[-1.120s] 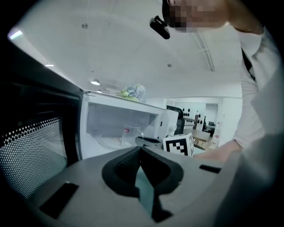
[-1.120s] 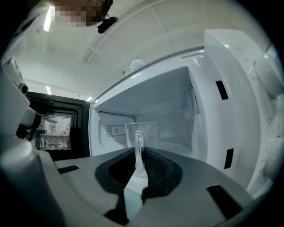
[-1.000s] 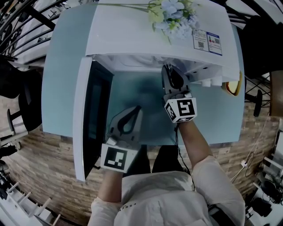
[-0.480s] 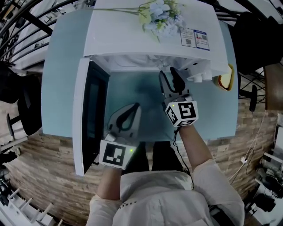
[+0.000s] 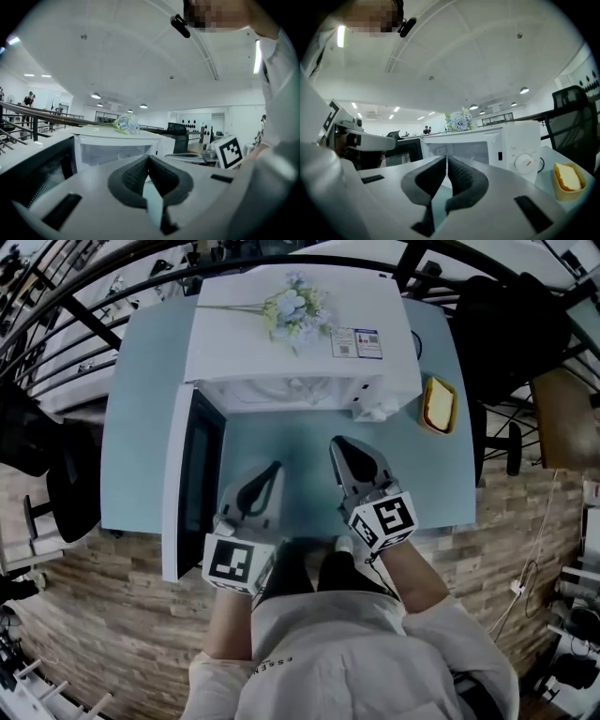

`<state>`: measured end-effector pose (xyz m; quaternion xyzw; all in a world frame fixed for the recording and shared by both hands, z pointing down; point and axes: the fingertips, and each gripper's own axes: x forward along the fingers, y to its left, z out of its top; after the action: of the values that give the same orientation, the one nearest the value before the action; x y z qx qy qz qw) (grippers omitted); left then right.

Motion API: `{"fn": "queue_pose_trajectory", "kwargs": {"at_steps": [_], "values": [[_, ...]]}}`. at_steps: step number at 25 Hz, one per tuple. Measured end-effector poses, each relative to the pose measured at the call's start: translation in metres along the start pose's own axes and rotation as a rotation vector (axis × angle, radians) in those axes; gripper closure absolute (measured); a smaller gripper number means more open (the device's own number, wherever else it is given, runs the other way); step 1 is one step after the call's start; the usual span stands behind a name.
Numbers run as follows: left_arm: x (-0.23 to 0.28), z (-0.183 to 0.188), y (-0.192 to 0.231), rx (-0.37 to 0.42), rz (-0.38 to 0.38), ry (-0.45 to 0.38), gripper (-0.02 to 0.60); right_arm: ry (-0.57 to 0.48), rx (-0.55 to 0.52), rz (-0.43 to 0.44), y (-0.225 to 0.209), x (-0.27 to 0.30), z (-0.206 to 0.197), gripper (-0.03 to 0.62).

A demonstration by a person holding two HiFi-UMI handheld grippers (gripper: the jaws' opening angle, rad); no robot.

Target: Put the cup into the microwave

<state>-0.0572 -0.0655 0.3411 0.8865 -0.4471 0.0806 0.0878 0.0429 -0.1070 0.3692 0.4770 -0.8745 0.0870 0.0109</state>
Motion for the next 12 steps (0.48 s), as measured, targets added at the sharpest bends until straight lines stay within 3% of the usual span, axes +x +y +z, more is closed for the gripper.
{"fn": "queue_pose_trajectory", "kwargs": {"at_steps": [12], "values": [[-0.038,0.067,-0.013,0.1,0.069,-0.097,0.581,-0.069,-0.079,0.039,0.021,-0.052,0.088,0.577]]}}
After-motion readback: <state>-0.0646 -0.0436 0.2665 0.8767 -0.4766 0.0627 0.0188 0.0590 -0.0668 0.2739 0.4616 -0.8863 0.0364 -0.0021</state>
